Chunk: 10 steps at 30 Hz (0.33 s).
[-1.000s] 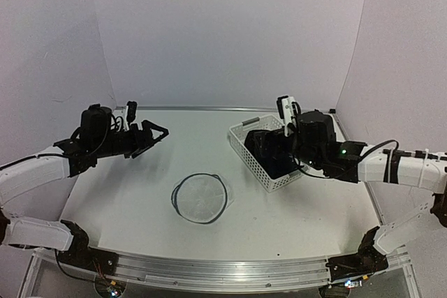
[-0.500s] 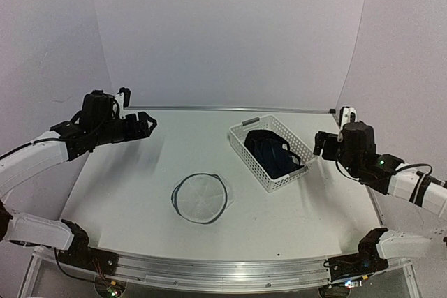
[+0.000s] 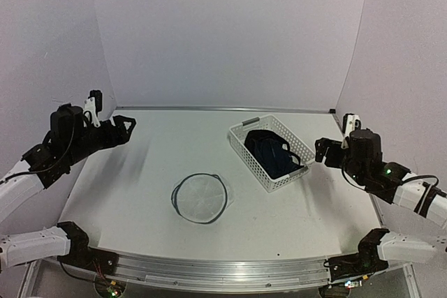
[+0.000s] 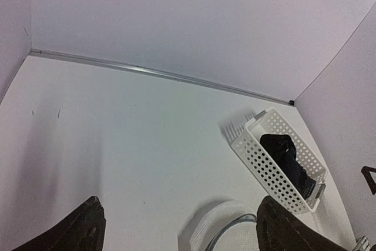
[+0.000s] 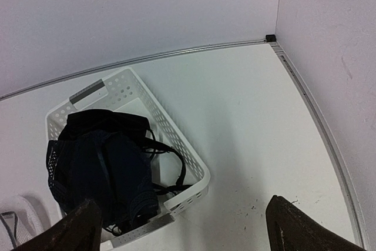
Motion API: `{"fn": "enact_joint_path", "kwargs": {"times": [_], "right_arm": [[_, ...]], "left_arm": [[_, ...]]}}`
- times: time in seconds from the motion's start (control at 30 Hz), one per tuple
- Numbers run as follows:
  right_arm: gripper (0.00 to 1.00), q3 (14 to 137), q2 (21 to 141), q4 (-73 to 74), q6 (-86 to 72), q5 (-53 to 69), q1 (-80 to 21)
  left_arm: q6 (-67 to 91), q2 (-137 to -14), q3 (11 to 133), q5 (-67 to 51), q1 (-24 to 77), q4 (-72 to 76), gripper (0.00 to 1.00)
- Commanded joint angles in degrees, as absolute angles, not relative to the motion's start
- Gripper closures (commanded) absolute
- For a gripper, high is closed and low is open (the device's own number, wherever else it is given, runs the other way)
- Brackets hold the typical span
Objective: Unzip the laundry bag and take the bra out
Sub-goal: Reset both arms
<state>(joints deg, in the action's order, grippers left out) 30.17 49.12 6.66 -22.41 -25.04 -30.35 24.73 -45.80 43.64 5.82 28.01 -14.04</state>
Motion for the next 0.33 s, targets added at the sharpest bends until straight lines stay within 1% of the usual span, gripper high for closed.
{"fn": "enact_joint_path", "kwargs": {"times": [0.0,0.1,0.2,0.3], "right_arm": [[0.02,29.84,46.82,3.59,-22.46,-23.01,-30.41],[0.02,29.72,45.78,3.43,-21.7,-22.71,-30.35],[0.02,29.46,44.18,2.8,-19.14,-18.17,-30.39],[0.02,30.1,44.64,2.64,-20.63,-19.26,-30.33]], "left_arm": [[27.53,-41.89,39.39,7.61,27.67,-13.01,0.1],[28.56,-39.49,37.56,8.62,27.69,-12.91,0.1],[28.85,-38.44,37.14,8.98,27.69,-12.83,0.1],[28.83,-38.55,37.54,8.85,27.69,-12.83,0.1]]}}
